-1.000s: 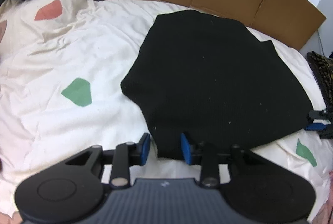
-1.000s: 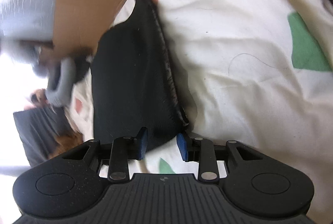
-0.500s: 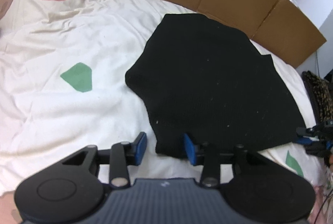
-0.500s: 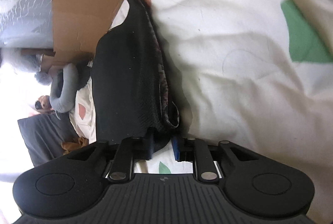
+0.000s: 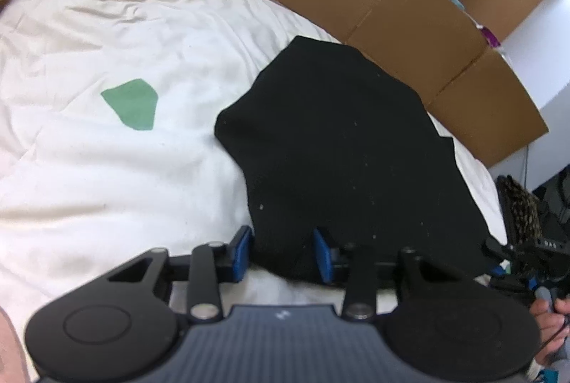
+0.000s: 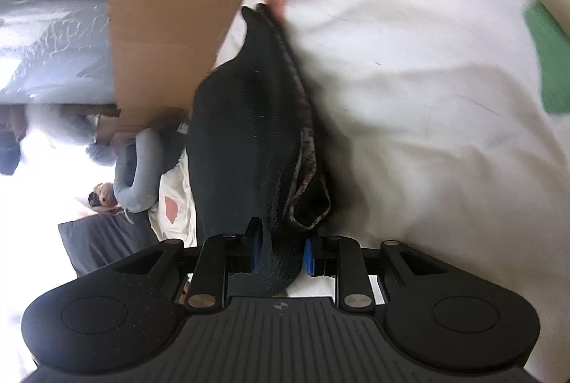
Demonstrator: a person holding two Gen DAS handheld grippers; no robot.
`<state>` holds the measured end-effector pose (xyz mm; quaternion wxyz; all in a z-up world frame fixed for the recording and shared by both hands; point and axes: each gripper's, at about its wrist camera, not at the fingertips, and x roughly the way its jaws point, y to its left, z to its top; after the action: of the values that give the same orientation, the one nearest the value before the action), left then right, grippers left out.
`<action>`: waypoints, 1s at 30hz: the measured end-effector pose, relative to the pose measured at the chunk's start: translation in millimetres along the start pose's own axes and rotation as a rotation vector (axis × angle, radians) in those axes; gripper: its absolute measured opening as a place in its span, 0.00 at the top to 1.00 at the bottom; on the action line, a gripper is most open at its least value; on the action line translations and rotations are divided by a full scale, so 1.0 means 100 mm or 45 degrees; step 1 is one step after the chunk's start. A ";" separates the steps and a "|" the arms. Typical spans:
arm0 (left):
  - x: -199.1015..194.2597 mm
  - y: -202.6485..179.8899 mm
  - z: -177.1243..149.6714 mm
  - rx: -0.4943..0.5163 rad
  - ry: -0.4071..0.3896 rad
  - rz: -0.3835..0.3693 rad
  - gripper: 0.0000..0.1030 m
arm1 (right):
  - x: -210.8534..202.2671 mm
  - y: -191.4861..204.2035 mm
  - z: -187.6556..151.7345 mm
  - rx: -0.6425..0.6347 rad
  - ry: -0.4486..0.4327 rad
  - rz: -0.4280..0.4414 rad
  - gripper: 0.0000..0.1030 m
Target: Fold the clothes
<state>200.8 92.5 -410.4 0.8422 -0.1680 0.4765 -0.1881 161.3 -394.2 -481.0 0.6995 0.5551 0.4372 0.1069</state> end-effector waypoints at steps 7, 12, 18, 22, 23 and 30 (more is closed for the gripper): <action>-0.03 0.01 -0.03 0.014 -0.005 -0.014 0.62 | -0.02 -0.05 0.03 -0.004 0.000 -0.073 0.73; -0.02 0.00 -0.03 0.025 -0.006 -0.012 0.62 | -0.14 -0.14 0.07 0.024 -0.047 -0.077 0.72; 0.00 0.02 -0.03 0.034 -0.008 -0.026 0.63 | -0.05 -0.13 0.07 0.013 -0.020 -0.053 0.63; 0.04 0.03 0.01 0.030 0.044 -0.044 0.88 | 0.00 -0.07 0.09 -0.044 0.030 -0.058 0.74; 0.03 0.01 0.02 0.049 0.050 -0.043 0.90 | 0.00 -0.06 0.09 -0.059 0.042 -0.064 0.85; -0.09 0.00 0.11 0.060 0.093 -0.067 0.93 | -0.04 0.08 0.04 -0.140 0.085 -0.065 0.90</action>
<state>205.8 97.4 -398.5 0.8227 -0.1536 0.4977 -0.2275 164.9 -397.0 -471.7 0.7165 0.5006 0.4678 0.1315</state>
